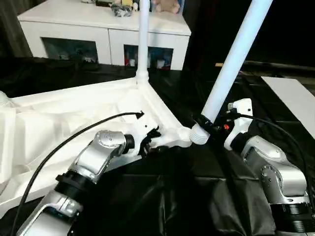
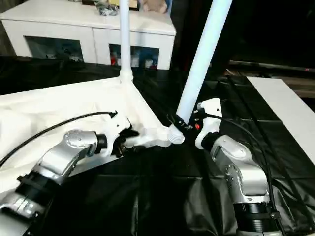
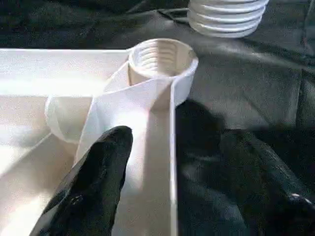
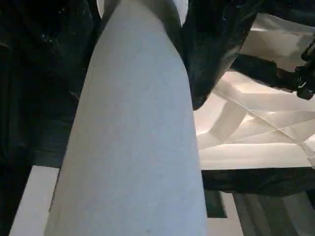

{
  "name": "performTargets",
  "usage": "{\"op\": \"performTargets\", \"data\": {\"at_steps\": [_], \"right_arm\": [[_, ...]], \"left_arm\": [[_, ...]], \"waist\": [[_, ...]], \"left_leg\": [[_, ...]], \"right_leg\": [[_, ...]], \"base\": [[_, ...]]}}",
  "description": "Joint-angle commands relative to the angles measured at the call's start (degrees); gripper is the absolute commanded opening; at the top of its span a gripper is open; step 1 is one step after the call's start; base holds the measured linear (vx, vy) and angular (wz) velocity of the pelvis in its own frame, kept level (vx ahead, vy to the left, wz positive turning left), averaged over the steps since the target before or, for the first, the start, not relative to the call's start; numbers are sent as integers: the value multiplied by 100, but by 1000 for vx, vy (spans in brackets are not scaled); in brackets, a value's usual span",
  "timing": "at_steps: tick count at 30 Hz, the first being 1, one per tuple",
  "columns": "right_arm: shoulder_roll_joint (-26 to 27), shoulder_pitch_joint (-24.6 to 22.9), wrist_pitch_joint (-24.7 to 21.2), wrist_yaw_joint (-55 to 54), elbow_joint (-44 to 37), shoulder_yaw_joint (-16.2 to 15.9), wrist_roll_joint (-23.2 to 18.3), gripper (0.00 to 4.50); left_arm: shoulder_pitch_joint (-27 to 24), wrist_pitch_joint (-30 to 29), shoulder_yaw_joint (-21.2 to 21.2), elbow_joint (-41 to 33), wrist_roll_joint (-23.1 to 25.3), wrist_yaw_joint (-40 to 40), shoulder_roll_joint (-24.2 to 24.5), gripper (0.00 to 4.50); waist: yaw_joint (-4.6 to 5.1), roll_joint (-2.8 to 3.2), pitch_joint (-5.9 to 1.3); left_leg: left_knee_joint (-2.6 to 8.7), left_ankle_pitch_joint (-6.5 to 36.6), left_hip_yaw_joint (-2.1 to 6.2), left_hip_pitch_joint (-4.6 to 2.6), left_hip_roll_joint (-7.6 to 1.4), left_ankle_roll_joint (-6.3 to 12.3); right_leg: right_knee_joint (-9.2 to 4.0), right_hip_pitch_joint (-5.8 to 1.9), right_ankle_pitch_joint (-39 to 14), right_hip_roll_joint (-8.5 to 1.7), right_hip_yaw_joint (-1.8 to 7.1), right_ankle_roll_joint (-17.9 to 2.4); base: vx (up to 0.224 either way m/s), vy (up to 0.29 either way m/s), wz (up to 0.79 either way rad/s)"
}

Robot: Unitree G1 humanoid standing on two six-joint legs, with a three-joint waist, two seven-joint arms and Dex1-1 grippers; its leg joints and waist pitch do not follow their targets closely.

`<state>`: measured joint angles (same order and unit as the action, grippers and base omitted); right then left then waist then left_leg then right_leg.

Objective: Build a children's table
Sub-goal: Insert table leg to table base

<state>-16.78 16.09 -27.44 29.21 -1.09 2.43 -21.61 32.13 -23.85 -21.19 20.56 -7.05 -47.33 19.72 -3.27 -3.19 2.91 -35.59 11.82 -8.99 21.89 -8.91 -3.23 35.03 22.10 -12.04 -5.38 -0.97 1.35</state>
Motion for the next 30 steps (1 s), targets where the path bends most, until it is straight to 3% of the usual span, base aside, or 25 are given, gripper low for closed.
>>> {"op": "performTargets", "data": {"at_steps": [1, 5, 7, 9, 12, 15, 18, 20, 23, 27, 29, 30], "right_arm": [[-147, 52, -43, 22, -94, 46, 63, 188], [-181, 50, -33, 52, -85, 3, 92, 188], [-192, 47, -32, 80, -86, -30, 113, 188], [-208, 42, -27, 102, -89, -58, 129, 188], [-227, 42, -17, 113, -78, -67, 134, 188], [-265, 32, -11, 118, -79, -60, 118, 188], [-279, 28, -12, 122, -78, -53, 132, 188], [-277, 16, -21, 131, -95, -46, 156, 188], [-281, 17, -25, 141, -95, -46, 167, 188], [-294, 26, -19, 146, -75, -42, 163, 188], [-297, 36, -19, 147, -67, -35, 151, 188], [-292, 36, -23, 150, -72, -28, 148, 188]], "left_arm": [[171, -181, -78, 53, 72, -52, 33, 293], [214, -219, -148, 89, 193, -65, 40, 256], [225, -170, -257, 86, 325, -193, 70, 250], [222, -217, -351, 25, 373, -313, 107, 230], [226, -439, -432, -132, 332, -460, 153, 211], [243, -579, -475, -245, 357, -486, 174, 173], [291, -688, -514, -262, 512, -481, 181, 170], [309, -747, -582, -311, 608, -505, 231, 136], [305, -870, -651, -464, 605, -626, 316, 121], [258, -992, -683, -687, 619, -725, 446, 85], [229, -1025, -656, -788, 625, -738, 496, 81], [195, -1014, -617, -878, 625, -755, 544, 59]], "waist": [[-22, 41, -305], [-46, 32, -319], [-36, 37, -311], [-35, 35, -334], [-46, 34, -360], [-50, 35, -377], [-66, 25, -394], [-67, 41, -382], [-56, 48, -351], [-18, 49, -323], [-20, 39, -326], [-26, 44, -326]], "left_leg": [[611, 1908, 101, -165, -323, -272], [611, 1627, 77, -141, -336, -201], [623, 1917, 77, -140, -332, -227], [623, 1931, 84, -121, -338, -253], [604, 1449, 45, -96, -340, -150], [565, 1131, 10, -82, -336, -37], [522, 636, -24, -67, -328, 122], [528, 734, -30, -78, -335, 140], [564, 1134, -33, -106, -352, 7], [602, 1609, -9, -114, -353, -181], [602, 1621, -13, -115, -352, -190], [604, 1606, -13, -115, -356, -190]], "right_leg": [[-462, -75, -1926, -284, 118, -884], [-426, -104, -1636, -275, 118, -949], [-449, -75, -1877, -273, 115, -907], [-432, -85, -1781, -277, 117, -884], [-359, -113, -1004, -255, 114, -1031], [-331, -131, -682, -249, 118, -1150], [-274, -153, -52, -227, 117, -1278], [-292, -150, -187, -227, 117, -1309], [-344, -120, -750, -226, 122, -1259], [-406, -85, -1468, -234, 123, -1046], [-421, -74, -1536, -233, 129, -1005], [-423, -67, -1528, -236, 132, -999]], "base": [[0, 0, 0], [0, 0, 0], [0, 0, 0], [0, 0, 0], [17, -1, -1], [35, -3, -1], [0, 0, 0], [0, 0, 0], [0, 0, 0], [0, 0, 0], [0, 0, 0], [0, 0, 0]]}}
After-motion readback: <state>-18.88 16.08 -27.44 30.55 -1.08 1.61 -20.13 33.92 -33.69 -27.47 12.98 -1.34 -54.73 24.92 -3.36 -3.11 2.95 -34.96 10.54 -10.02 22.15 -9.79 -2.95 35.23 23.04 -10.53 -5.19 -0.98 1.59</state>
